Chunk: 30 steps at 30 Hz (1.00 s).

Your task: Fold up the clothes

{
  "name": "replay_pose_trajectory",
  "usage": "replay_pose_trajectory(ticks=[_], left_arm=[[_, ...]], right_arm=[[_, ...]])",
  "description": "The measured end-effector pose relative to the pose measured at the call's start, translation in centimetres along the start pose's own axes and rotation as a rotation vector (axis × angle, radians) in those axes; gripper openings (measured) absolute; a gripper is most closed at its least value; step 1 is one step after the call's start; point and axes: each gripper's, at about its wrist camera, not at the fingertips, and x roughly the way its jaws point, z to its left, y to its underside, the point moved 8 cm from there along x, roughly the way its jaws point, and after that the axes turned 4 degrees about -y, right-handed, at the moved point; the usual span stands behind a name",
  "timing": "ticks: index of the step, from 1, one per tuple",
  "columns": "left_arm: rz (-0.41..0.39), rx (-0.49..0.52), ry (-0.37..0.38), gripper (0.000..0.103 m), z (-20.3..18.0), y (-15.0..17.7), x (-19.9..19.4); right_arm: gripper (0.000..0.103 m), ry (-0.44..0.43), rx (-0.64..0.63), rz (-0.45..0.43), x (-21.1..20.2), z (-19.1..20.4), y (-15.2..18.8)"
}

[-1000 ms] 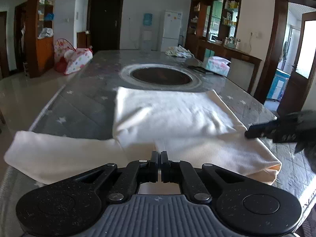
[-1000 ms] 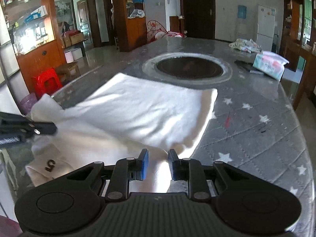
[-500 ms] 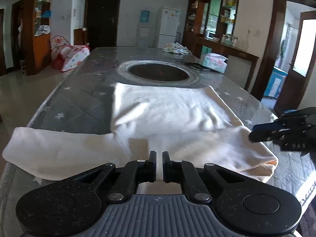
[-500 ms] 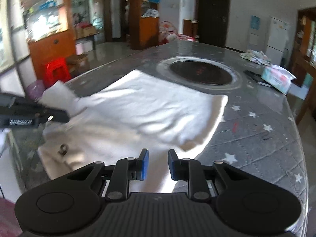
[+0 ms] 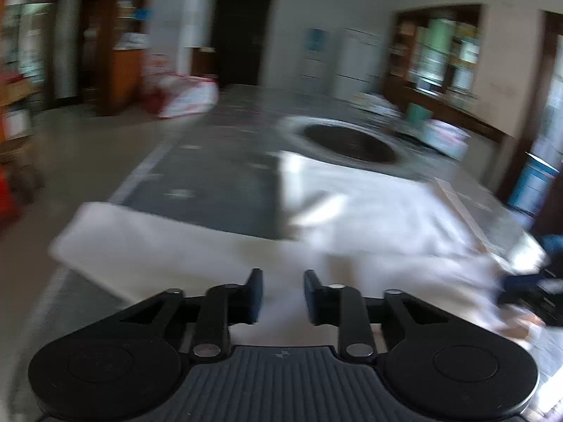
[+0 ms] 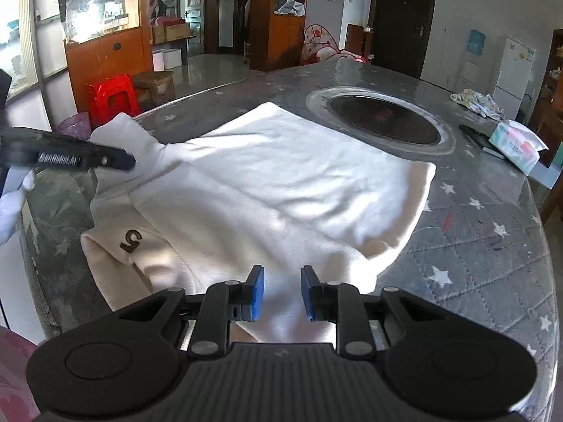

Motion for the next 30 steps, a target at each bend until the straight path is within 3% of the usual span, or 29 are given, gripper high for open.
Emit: replay_pose_trajectory(ticks=[6, 9, 13, 17, 22, 23, 27, 30], left_arm=[[-0.034, -0.152, -0.262, 0.051, 8.5, -1.6, 1.4], [-0.025, -0.245, -0.348, 0.057, 12.6, -2.1, 2.1], [0.022, -0.334, -0.36, 0.059, 15.8, -2.2, 3.8], [0.061, -0.436, -0.297, 0.059, 17.2, -1.7, 5.0], [0.052, -0.514, -0.242, 0.057, 18.1, -1.2, 5.2], [0.05, -0.526, -0.235, 0.055, 18.1, -1.1, 5.1], [0.014, -0.563, -0.216, 0.025, 18.5, -1.2, 4.6], [-0.015, -0.559, -0.219, 0.01, 18.4, -1.7, 4.1]], right_arm=[[0.034, -0.01, -0.007, -0.001, 0.1, 0.6, -0.3], [0.038, -0.009, -0.003, -0.01, 0.0, 0.7, -0.5], [0.04, -0.008, 0.005, -0.017, -0.1, 0.7, -0.7], [0.041, -0.006, 0.006, -0.018, -0.3, 0.8, -0.6], [0.042, 0.001, 0.017, -0.023, -0.5, 0.6, -0.5], [0.042, 0.003, 0.018, -0.024, -0.5, 0.6, -0.5], [0.042, 0.008, 0.029, -0.031, -0.7, 0.5, -0.4], [0.042, 0.011, 0.033, -0.037, -0.9, 0.4, -0.3]])
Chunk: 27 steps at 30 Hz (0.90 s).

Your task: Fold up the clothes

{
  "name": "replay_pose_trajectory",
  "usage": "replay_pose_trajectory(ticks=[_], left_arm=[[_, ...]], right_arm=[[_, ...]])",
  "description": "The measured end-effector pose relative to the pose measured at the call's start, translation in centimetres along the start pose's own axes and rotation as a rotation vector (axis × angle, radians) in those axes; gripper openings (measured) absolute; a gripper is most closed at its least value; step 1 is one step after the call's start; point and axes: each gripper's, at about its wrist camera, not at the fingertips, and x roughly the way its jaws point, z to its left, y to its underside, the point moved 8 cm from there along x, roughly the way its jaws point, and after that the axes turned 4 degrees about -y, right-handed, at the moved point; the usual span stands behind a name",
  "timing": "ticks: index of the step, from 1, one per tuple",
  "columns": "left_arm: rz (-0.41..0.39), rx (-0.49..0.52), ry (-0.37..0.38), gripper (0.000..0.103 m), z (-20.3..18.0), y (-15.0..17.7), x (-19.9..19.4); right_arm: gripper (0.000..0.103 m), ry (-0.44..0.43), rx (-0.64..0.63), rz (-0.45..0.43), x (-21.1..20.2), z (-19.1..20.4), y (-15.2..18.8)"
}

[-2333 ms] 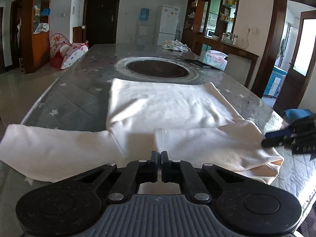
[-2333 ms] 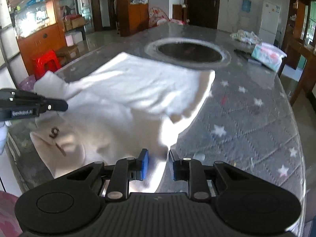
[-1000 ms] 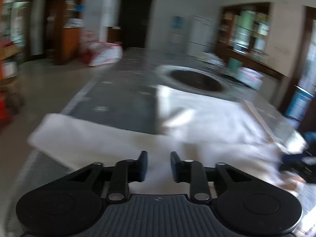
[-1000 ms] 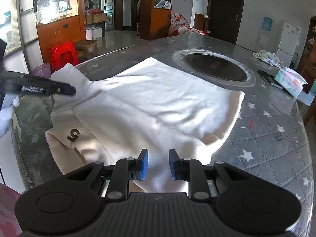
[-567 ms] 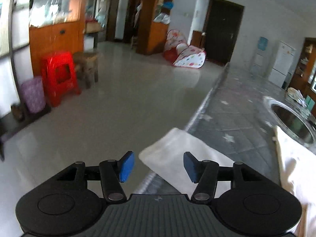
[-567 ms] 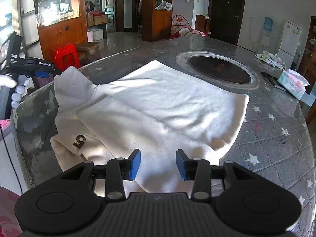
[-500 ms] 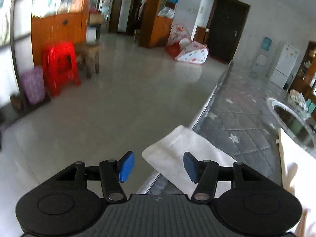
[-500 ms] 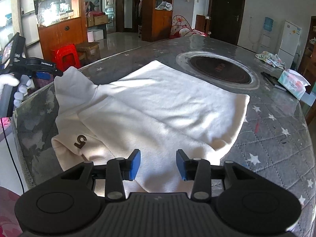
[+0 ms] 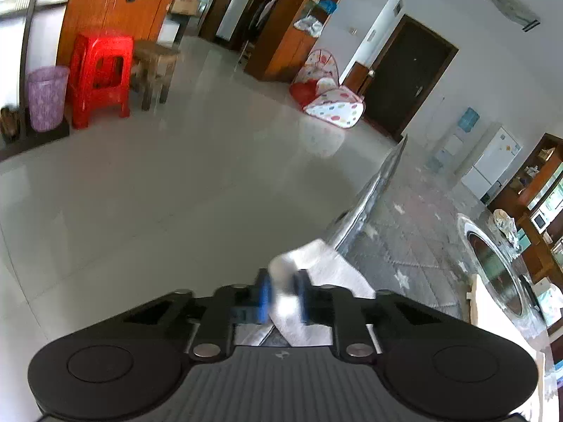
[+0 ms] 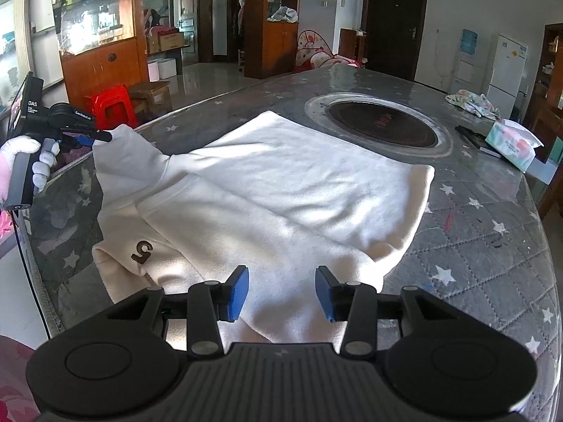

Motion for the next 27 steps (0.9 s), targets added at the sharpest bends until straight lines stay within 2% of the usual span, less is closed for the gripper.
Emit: replay_pose_trajectory(ticks=[3, 5, 12, 18, 21, 27], left_arm=[[-0.025, 0.007, 0.04, 0.006, -1.0, -0.3, -1.0], [-0.041, 0.017, 0.093, 0.006, -2.2, -0.4, -2.3], [-0.054, 0.115, 0.32, 0.005, -9.5, 0.8, -7.4], [-0.027, 0.219, 0.536, 0.005, -16.6, 3.7, -12.3], [0.017, 0.271, 0.632, 0.005, -19.8, 5.9, -13.8], [0.107, 0.377, 0.73, 0.006, -24.1, 11.3, -15.0]], right_arm=[[0.042, 0.004, 0.006, -0.01, -0.3, -0.2, 0.0], [0.042, 0.005, 0.011, -0.017, -0.5, -0.4, -0.1], [0.042, 0.006, 0.023, -0.05, -1.4, -0.6, 0.0], [0.042, 0.018, 0.046, -0.089, -2.7, -1.5, 0.2], [0.042, 0.027, 0.065, -0.107, -3.4, -2.1, 0.6], [0.042, 0.043, 0.097, -0.131, -4.4, -3.1, 1.1]])
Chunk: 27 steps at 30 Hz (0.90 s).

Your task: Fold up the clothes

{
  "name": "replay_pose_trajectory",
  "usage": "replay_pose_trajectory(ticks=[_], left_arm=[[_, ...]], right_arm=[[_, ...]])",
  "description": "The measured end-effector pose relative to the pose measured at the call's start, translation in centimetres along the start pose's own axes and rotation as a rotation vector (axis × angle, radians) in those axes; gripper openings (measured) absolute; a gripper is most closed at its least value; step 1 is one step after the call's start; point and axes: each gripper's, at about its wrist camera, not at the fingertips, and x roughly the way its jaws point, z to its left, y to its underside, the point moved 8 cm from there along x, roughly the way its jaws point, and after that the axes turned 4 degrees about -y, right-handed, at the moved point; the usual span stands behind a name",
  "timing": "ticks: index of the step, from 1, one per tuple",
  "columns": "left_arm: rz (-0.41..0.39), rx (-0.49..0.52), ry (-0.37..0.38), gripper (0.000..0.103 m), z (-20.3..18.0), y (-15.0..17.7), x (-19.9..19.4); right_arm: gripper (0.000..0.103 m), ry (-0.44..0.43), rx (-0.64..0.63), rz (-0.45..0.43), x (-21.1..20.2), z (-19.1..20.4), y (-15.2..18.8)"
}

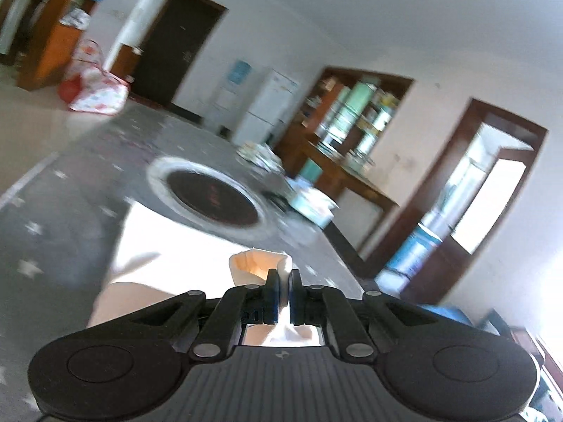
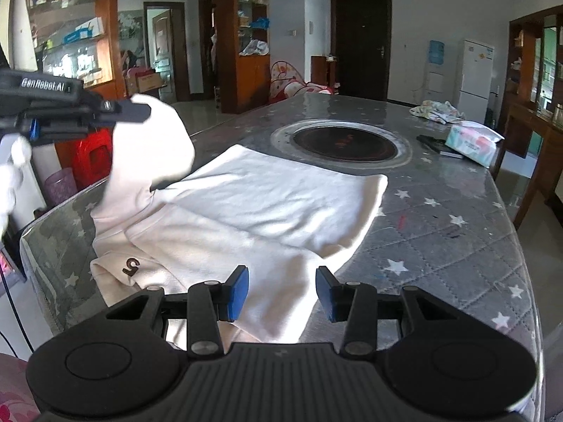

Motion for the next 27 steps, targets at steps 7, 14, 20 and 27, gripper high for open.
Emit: replay_pose_trajectory(ticks=[7, 14, 20, 27], left_arm=[[0.141, 0.053, 0.022, 0.006, -2.0, 4.6, 2.5], [0.193, 0.188, 0.052, 0.017, -3.2, 7.2, 2.4], [0.152, 0.267, -0.027, 0.02, -0.7, 6.7, 0.2], [0.125, 0.313, -0.259, 0.031, 5.5, 5.6, -1.4]], right_arm=[[0.042, 0.023, 0.026, -0.01, -0.6, -1.0, 0.2], [0.042, 0.026, 0.027, -0.003, -0.3, -0.9, -0.1], [0.042, -0.005, 0.013, 0.006, 0.6, 0.0, -0.6], [0.041, -0.051, -0.001, 0.062, 2.7, 1.3, 0.0]])
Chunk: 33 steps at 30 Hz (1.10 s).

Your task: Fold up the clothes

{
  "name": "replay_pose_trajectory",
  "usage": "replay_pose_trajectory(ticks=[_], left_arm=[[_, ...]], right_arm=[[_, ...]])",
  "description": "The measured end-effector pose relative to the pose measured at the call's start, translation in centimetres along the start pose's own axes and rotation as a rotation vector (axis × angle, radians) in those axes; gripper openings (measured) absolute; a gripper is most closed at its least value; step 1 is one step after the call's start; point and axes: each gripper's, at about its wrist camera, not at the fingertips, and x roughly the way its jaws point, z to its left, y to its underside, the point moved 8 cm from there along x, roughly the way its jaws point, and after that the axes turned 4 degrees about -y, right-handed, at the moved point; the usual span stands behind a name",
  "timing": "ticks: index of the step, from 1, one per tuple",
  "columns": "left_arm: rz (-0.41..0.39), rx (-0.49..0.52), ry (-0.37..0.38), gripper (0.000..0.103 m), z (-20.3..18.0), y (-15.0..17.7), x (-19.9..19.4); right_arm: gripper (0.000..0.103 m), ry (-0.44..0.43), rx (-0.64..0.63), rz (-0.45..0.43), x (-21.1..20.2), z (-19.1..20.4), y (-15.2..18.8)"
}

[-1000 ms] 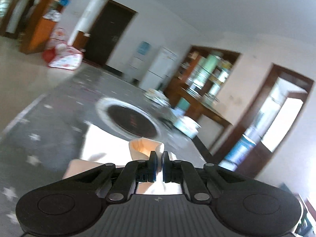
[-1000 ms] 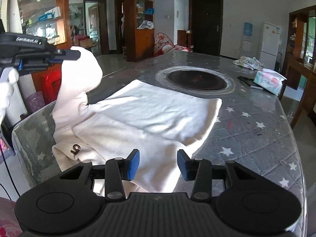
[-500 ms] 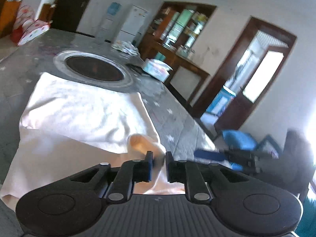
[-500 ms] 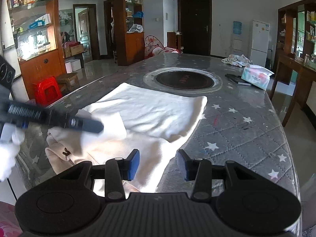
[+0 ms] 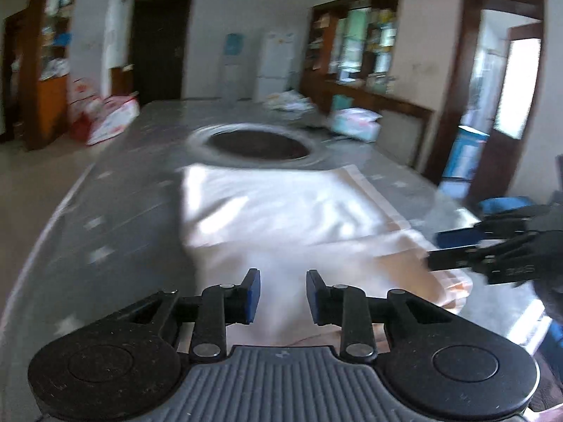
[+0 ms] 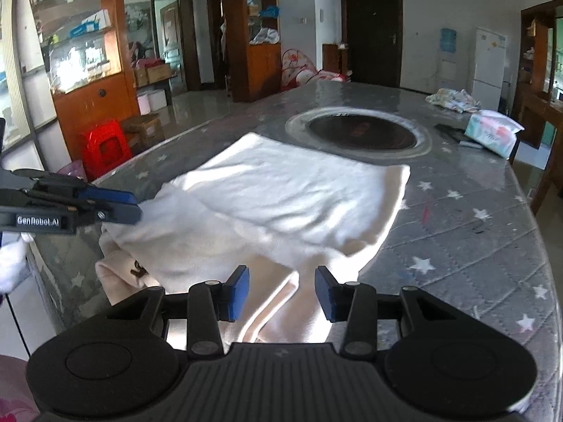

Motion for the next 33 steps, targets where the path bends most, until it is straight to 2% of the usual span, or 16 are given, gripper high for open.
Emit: replay_pose_trajectory(ticks=[5, 11, 13, 14, 17, 20, 24, 27, 29, 33], left_arm=[[0.025, -0.085, -0.081, 0.031, 3.6, 0.5, 0.7], [0.062, -0.118, -0.063, 0.029, 4.4, 1.5, 1.9], [0.063, -0.107, -0.049, 0.022, 4.1, 1.7, 1.9], [0.062, -0.103, -0.047, 0.013, 4.0, 1.8, 2.0], [0.055, -0.13, -0.047, 0.008, 4.4, 1.7, 2.0], [0.035, -0.16, -0.049, 0.007, 4.7, 1.4, 1.2], [0.044, -0.181, -0.062, 0.007, 5.0, 1.7, 0.8], [0.067, -0.209, -0.072, 0.011, 5.3, 2.1, 1.0], [0.064, -0.203, -0.083, 0.012, 5.5, 1.7, 0.8], [0.02, -0.166, -0.08, 0.012, 5.2, -0.1, -0.1]], right_arm=[[0.039, 0.005, 0.014, 0.041, 2.0, -0.3, 0.3], [0.029, 0.011, -0.008, 0.066, 3.2, -0.1, 0.3], [0.026, 0.013, -0.013, 0.072, 3.5, 0.0, 0.3], [0.024, 0.013, -0.013, 0.073, 3.5, 0.0, 0.3], [0.015, 0.024, -0.032, 0.074, 3.6, 0.2, 0.0], [0.009, 0.039, -0.064, 0.054, 3.3, 0.7, -0.6], [0.009, 0.048, -0.112, -0.013, 2.5, 1.4, -2.3], [0.01, 0.054, -0.114, 0.009, 3.4, 0.9, -2.4], [0.015, 0.061, -0.107, 0.03, 3.9, 0.4, -2.0], [0.016, 0.058, -0.104, 0.008, 3.1, 0.3, -2.1]])
